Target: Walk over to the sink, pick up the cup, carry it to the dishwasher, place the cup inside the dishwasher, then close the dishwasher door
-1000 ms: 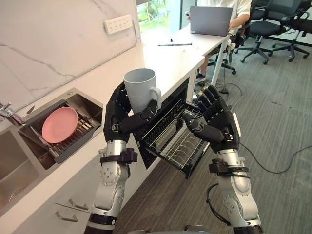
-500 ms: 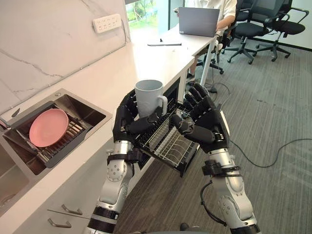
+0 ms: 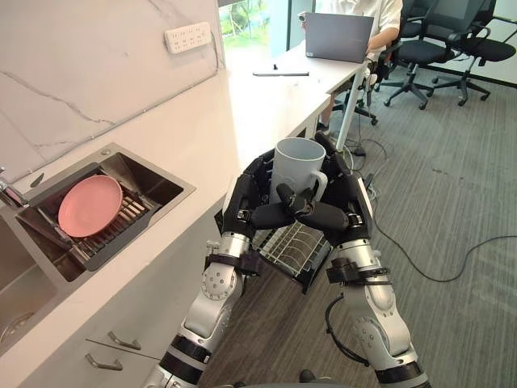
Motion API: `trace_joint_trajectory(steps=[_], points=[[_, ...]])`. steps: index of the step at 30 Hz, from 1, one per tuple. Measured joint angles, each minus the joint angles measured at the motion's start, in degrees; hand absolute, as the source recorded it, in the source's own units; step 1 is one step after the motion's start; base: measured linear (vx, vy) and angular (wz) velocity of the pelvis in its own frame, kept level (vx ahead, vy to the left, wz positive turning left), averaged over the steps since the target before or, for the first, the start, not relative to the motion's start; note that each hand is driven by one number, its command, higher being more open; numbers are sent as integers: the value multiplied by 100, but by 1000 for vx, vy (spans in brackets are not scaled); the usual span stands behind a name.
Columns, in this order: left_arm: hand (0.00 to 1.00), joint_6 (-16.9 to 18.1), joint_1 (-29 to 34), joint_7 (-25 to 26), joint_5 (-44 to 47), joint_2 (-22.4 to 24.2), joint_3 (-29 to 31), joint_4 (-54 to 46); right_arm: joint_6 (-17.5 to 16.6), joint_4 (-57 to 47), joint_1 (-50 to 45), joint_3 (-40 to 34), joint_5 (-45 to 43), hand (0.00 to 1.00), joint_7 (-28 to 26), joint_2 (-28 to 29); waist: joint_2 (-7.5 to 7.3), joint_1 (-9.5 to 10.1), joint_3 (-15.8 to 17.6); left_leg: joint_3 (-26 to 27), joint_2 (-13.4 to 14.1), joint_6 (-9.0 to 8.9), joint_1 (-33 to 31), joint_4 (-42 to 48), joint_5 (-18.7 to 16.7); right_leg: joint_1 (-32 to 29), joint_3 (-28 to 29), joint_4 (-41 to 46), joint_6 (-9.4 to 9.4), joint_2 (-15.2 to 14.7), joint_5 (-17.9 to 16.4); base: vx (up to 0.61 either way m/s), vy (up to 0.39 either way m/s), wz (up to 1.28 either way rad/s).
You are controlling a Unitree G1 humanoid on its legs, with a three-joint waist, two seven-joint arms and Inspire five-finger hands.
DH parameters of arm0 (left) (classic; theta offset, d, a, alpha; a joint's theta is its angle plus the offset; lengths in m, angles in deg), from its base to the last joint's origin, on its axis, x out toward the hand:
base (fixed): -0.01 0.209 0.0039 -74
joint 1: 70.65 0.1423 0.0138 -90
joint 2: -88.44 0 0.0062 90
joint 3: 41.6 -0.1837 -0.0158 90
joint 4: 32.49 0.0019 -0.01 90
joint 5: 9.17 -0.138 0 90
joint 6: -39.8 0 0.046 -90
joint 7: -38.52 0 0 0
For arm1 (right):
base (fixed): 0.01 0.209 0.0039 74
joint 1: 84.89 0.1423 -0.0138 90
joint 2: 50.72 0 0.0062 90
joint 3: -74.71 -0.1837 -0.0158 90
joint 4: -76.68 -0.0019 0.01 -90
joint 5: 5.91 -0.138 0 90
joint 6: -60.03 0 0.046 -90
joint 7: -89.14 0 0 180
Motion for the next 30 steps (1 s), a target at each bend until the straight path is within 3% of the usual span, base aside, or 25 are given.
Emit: trace_joint_trajectory(steps=[2, 3, 15, 16, 23, 30], points=[[30, -1, -1, 0, 0, -1, -38, 0, -1, 13, 19, -2, 0, 90, 58, 2, -3, 2, -3, -44, -27, 2, -1, -66, 51, -14, -44, 0, 6, -19, 4, -31, -17, 13], [30, -6, -1, 0, 0, -1, -50, 0, -1, 41, 40, -2, -1, 30, 76, 9, -3, 3, -3, -62, -41, 9, -2, -93, 79, -20, -64, 0, 11, -30, 7, -28, -11, 9], [30, -27, -1, 76, -9, 6, -213, -13, -96, 286, 155, -45, -42, 30, 175, 161, -159, 10, -140, -100, -65, 21, -8, -121, 117, -19, -106, 0, 20, -56, 14, -2, -1, 1], [90, -26, 0, 77, -9, 6, -213, -14, -111, 286, 155, -48, -44, 30, 176, 168, -159, 14, -145, -104, -66, 23, -8, -122, 121, -18, -112, 1, 20, -57, 14, 0, 0, 0], [90, -23, 80, 26, -146, 51, -281, -104, -110, 291, 150, -235, -2, 30, 184, 205, -164, 37, -156, -119, -74, 21, 35, -221, 184, -12, -130, 1, 16, -60, 18, 0, 0, 0], [90, 26, 464, 27, -458, 193, 8, -556, -108, 281, 97, -937, 737, 30, 356, 245, -164, 34, -166, -112, -75, -1, 198, -457, 276, 45, -129, -25, 12, -54, 20, 0, 0, 0]])
